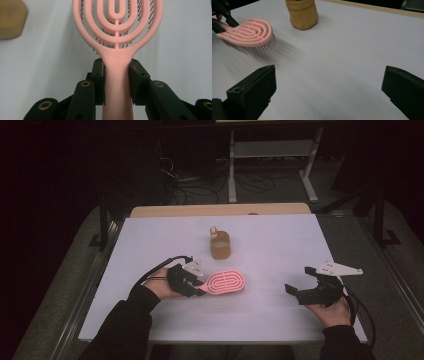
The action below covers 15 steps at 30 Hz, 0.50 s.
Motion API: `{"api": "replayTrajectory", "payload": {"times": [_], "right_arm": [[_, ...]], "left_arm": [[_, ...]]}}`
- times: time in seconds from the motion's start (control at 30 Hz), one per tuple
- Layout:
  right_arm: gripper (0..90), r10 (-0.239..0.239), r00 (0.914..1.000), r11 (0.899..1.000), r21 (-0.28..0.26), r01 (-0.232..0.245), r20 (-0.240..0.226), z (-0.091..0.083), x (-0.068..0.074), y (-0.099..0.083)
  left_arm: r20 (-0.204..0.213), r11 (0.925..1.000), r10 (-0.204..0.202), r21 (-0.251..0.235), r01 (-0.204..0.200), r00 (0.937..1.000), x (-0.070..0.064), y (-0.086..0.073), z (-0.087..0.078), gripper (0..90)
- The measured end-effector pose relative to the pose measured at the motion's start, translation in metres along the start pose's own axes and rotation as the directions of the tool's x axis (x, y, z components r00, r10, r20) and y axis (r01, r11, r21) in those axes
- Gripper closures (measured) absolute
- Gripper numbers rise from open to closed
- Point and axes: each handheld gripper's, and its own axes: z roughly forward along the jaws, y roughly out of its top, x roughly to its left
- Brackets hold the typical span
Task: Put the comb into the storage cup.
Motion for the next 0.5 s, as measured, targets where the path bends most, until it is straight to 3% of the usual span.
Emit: {"api": "replayTrajectory", "payload": {"times": [0.5], "right_arm": [[0.0, 0.004, 1.0000, 1.000, 0.003, -0.004, -0.002, 0.001, 0.000, 0.000]], "left_arm": [[-0.046, 0.9996, 0.010, -0.024, -0.011, 0.9989, 0.007, 0.010, -0.029, 69.2]]}}
